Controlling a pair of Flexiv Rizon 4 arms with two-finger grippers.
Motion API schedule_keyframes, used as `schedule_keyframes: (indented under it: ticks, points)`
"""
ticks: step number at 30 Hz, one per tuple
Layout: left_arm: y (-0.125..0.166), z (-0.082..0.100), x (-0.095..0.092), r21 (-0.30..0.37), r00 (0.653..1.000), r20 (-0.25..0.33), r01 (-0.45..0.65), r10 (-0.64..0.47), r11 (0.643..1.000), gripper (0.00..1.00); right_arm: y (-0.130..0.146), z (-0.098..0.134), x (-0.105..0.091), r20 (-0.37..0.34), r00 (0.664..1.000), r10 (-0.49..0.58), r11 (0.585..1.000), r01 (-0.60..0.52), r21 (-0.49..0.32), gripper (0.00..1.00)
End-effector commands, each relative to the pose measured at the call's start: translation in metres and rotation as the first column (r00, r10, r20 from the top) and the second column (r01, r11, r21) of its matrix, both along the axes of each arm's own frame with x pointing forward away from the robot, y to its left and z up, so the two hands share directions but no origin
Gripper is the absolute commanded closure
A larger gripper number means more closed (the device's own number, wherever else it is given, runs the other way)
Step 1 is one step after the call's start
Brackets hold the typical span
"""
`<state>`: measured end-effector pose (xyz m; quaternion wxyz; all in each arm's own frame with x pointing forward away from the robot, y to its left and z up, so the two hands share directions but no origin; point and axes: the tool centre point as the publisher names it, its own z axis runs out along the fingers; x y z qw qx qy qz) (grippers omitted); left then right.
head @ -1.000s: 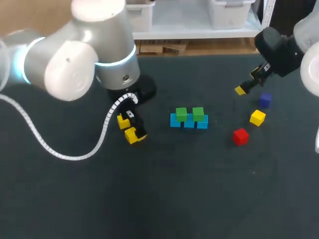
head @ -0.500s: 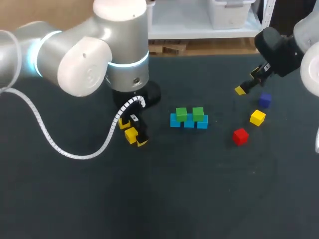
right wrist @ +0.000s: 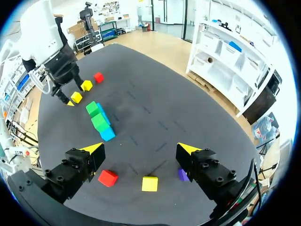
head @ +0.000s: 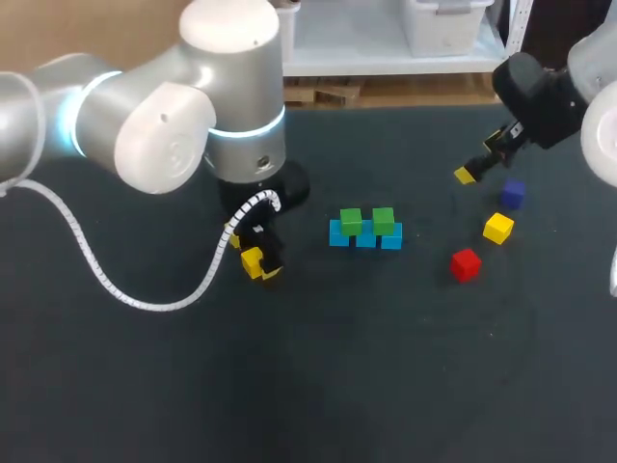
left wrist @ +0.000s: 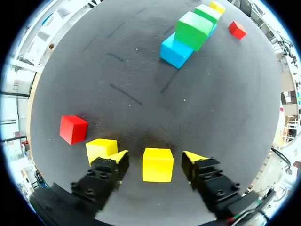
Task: Place the blue cubes, place green cubes on the blue cubes, place the yellow cubes on the green cubes, then place the red cubes on the yellow cubes, and place purple cube on the red cubes.
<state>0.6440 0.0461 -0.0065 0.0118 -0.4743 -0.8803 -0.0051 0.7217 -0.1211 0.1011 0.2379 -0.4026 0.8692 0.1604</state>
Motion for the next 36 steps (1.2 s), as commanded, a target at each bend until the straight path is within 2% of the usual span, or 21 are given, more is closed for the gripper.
schedule_keyframes:
  ticks: [1,2,3,12,19,24,29,33,36]
  points:
    - [-0.002,0.0,0.002,0.005,1.0,0.002,-0.003,0.003,1.0,0.8,0.0,0.0,0.0,0.001,1.0,0.0,1.0,0.0,0.0,0.0]
    - [-0.002,0.001,0.003,0.004,1.0,0.004,-0.003,0.003,1.0,0.98,0.0,0.0,0.0,0.001,1.0,0.0,1.0,0.0,0.0,0.0]
    - [-0.002,0.001,0.003,0.005,1.0,0.009,-0.003,0.002,1.0,1.0,0.0,0.0,0.0,0.001,1.0,0.0,1.0,0.0,0.0,0.0]
    - [-0.004,0.017,-0.005,0.029,0.994,0.031,0.101,-0.102,0.994,1.0,0.0,0.0,0.0,0.001,1.0,0.0,1.0,0.0,0.0,0.0]
    - [-0.013,0.035,-0.01,0.026,0.965,0.065,0.253,-0.254,0.967,1.0,0.0,0.0,0.0,0.001,1.0,0.0,1.0,0.0,0.0,0.0]
    - [-0.021,0.066,0.001,0.057,0.911,0.124,0.389,-0.393,0.919,1.0,0.0,0.0,0.0,0.001,1.0,0.0,1.0,0.0,0.0,0.0]
    - [-0.034,0.092,0.019,0.078,0.884,0.149,0.437,-0.444,0.896,1.0,0.0,0.0,0.0,0.001,1.0,0.0,1.0,0.0,0.0,0.0]
    - [-0.049,0.103,0.027,0.08,0.879,0.146,0.446,-0.453,0.891,1.0,0.0,0.0,0.0,0.001,1.0,0.0,1.0,0.0,0.0,0.0]
    - [-0.062,0.104,0.03,0.073,0.866,0.135,0.476,-0.481,0.877,1.0,0.0,0.0,0.0,0.001,1.0,0.0,1.0,0.0,0.0,0.0]
